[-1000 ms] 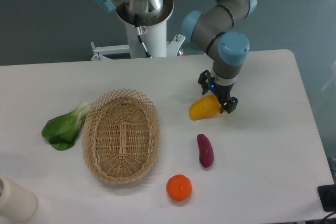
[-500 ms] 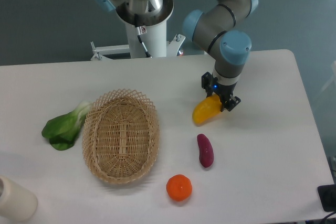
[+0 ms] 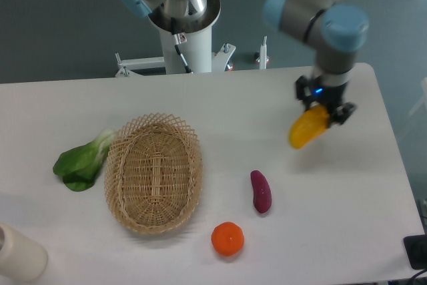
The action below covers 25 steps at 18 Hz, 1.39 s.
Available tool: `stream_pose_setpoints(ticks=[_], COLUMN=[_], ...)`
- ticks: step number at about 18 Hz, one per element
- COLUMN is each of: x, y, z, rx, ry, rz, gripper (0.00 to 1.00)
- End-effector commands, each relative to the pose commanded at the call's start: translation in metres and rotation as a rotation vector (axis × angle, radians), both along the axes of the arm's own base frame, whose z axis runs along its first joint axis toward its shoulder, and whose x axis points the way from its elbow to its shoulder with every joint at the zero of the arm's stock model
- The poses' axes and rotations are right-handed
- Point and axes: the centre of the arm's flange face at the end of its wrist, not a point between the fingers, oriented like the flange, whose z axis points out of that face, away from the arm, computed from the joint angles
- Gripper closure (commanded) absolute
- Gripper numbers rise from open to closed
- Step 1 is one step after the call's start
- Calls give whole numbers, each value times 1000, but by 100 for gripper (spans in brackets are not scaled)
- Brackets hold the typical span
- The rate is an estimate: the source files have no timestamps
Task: Pick up the mango from the table
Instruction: 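Lift the held mango up and carry it away from the table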
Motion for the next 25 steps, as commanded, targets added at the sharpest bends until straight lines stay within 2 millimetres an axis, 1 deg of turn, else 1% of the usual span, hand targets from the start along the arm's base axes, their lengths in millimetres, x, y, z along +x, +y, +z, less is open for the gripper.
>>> stream_pose_setpoints(ticks=[1, 2, 3, 5, 12, 14, 25], x=[-11, -23, -30, -36, -35, -36, -35], y=[-11, -21, -30, -35, -36, -40, -40], z=[8, 23, 34, 50, 56, 57, 53], rx=[8, 26, 38, 46, 45, 46, 45], ry=[-11, -7, -1, 25, 29, 29, 23], rz=[20, 40, 51, 30, 16, 23, 24], gripper=[79, 79, 79, 79, 79, 79, 79])
